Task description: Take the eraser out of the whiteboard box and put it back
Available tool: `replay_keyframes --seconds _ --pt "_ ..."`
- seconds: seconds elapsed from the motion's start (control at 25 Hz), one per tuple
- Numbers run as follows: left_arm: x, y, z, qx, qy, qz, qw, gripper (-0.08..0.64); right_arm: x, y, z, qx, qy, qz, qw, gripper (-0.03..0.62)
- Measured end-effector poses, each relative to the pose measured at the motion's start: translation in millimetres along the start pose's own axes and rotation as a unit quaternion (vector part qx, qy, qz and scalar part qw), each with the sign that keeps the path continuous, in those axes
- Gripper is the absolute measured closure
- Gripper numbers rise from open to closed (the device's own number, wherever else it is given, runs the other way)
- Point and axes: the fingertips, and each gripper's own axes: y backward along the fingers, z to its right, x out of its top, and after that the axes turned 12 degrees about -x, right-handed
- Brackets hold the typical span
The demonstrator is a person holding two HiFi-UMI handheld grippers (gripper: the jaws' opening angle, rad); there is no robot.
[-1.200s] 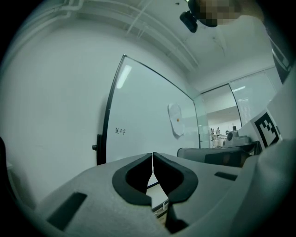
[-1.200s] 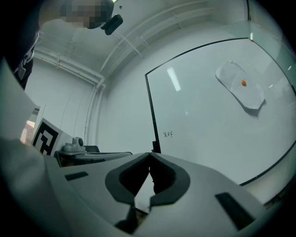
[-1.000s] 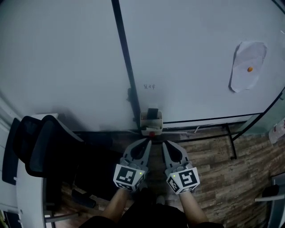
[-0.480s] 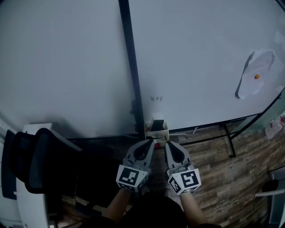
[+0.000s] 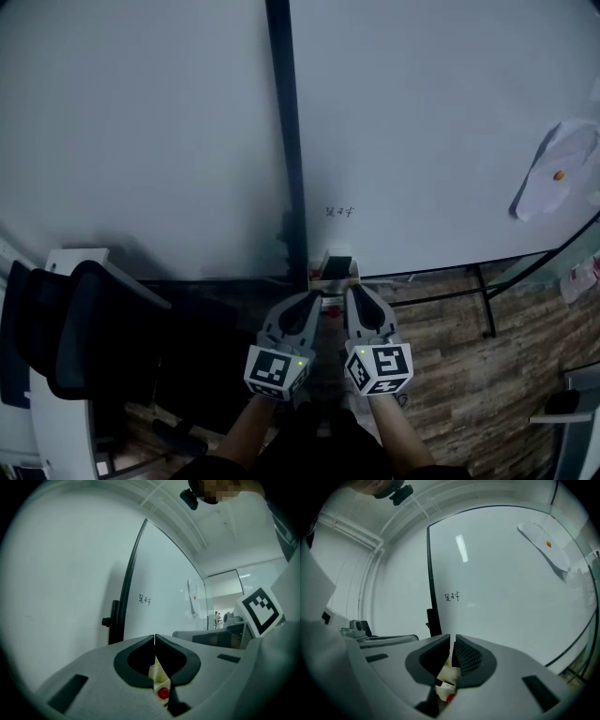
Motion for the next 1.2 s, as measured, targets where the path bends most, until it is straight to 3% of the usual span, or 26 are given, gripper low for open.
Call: replay_keyframes --seconds 0.08,0.16,0.48,0.76,0.92,1.2 --pt "-4 -1 -4 0.002 -0.001 0.000 1.0000 0.554 -8 -15 0 -0.003 -0.006 -0.016 1.000 0.574" --pt "-11 -2 -8 0.004 0.000 -0.004 1.0000 0.554 -16 -30 0 -0.006 -0.015 -0.035 0.999 0.480" --pt "-17 4 -23 0.015 0.015 -0.001 0.9998 0.554 -34 -76 2 -0.069 -0.003 -0.097 0.993 0.364" --pt "-14 16 -41 0.029 0.022 0.005 0.9993 0.554 -47 -94 13 -0.113 0.002 -0.130 0.985 0.331" --pt "-15 18 -45 0.029 0.022 0.004 0.9993 0.554 -59 -103 13 -0.114 0.001 -0.156 0.981 0.324" --pt "-18 20 -50 0.031 0.026 0.001 0.9992 0.554 -64 -108 13 -0.121 -0.001 -0.159 0.980 0.333"
